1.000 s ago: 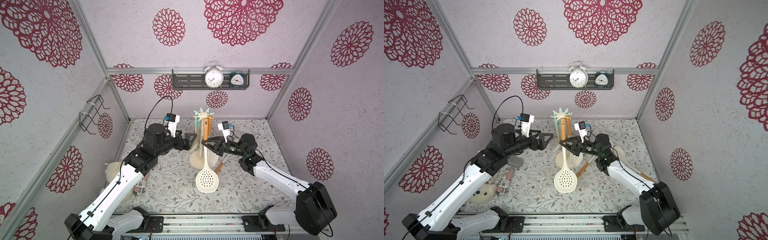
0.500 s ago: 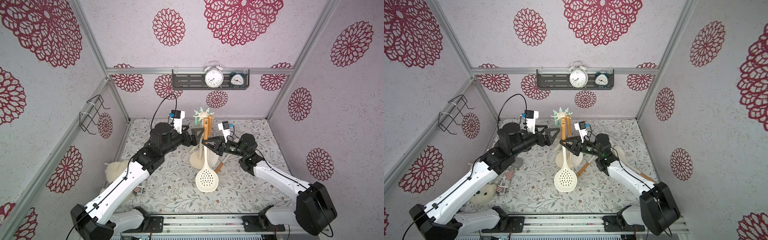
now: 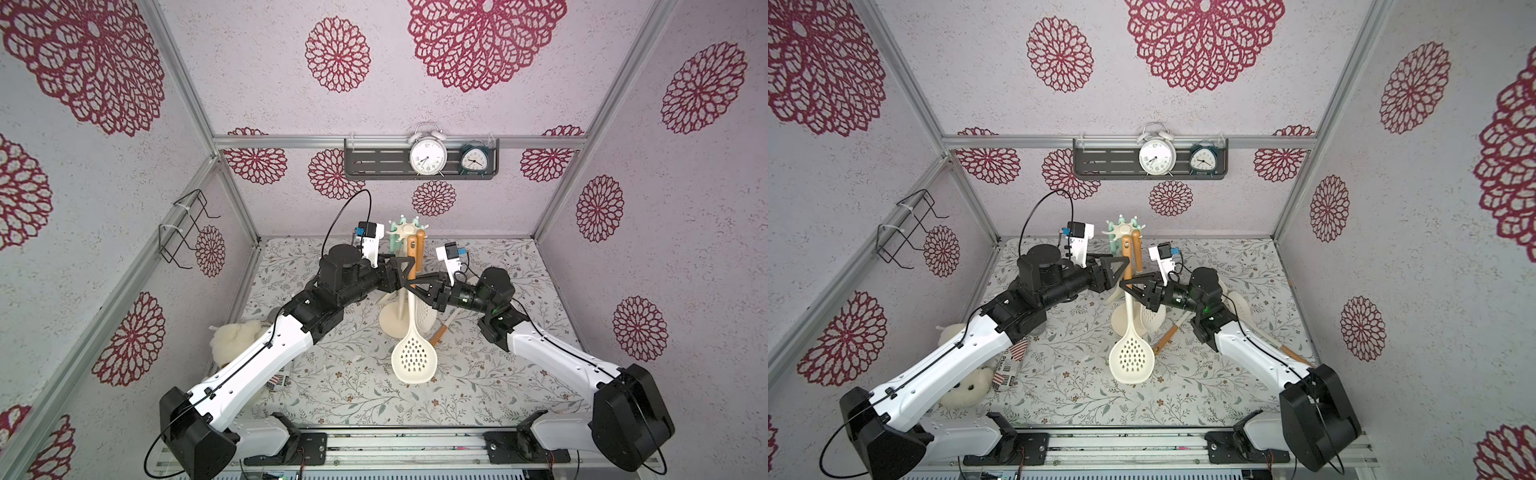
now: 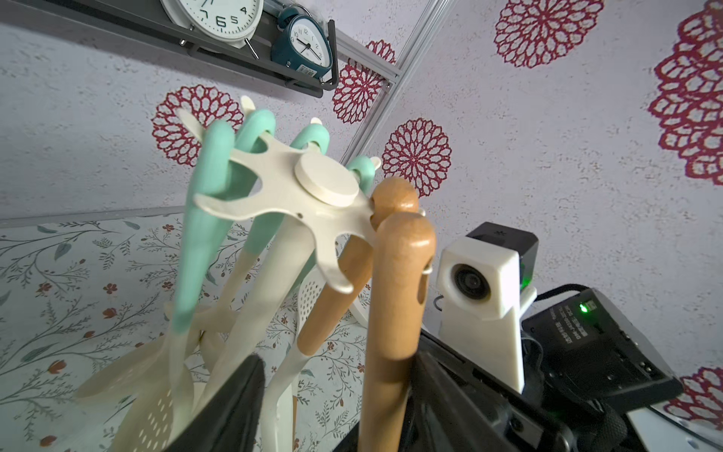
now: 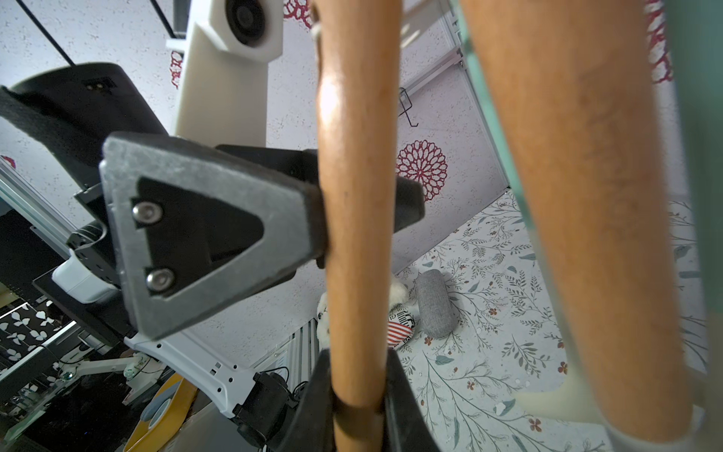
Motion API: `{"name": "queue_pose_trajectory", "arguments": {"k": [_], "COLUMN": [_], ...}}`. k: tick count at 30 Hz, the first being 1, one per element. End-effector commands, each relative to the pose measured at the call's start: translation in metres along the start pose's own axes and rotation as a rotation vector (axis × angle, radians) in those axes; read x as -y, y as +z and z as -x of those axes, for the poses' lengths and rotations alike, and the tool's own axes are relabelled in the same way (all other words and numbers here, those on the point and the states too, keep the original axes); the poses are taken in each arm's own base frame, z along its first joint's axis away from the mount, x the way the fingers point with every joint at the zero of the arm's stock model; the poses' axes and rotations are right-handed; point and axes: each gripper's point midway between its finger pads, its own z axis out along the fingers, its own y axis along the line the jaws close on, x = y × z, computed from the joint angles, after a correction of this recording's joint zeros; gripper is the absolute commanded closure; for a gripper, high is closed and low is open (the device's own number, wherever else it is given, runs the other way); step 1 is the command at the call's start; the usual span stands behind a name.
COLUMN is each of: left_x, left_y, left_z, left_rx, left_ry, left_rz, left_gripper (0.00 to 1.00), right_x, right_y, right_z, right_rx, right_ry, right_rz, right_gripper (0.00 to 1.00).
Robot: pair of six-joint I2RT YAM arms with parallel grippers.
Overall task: Hang the skimmer on the kitchen utensil rack
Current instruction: Hang the skimmer on the rack.
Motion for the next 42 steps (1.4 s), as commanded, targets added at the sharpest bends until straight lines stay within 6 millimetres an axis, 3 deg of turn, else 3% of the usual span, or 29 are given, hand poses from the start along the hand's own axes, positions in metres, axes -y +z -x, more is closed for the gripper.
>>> {"name": "queue_pose_trajectory", "arguments": {"k": [1,11,22,27,30,33,37,42], "left_x": [-0.009,-0.015,-0.019,-0.007,0.003,0.003,-0.012,-0.041], "left_y": [0.007,0.011,0.009,0.002,-0.014,-0.036,-0.071,-0.102], "left_z": [0.004,0.0,-0.001,0.002,0.0,-0.01,-0.031,-0.067], "left_rx": [0.015,0.004,0.01,0.007,0.001,-0.011,-0.039,-0.064], "left_ry": [-0.018,-0.034,-0.041,-0.011,0.052,0.105,0.13,0.098], "left_rz": [0.047,0.069,0.093,0.054,0.055,0.084,0.156,0.228], "left_gripper": [0.37,0.44,0.42,0.21,0.12,0.09,0.08,0.1], "right_x": [0.041,0.041,0.031,0.042,0.067,0.092,0.117,0.141], "right_y": [-0.006,-0.01,-0.022,-0.062,-0.099,-0.14,-0.183,-0.208], "right_z": [-0.041,-0.04,-0.029,-0.023,-0.039,-0.061,-0.086,-0.097], "right_rx": [-0.099,-0.099,-0.08,-0.008,0.004,-0.011,-0.082,-0.19], "right_ry": [0.225,0.209,0.142,0.093,0.107,0.125,0.136,0.122], "right_rz": [-0.15,-0.172,-0.225,-0.468,-0.693,-0.928,-1.168,-1.298], "right_gripper": [0.89,0.7,0.45,0.29,0.18,0.1,0.03,0.04]}}
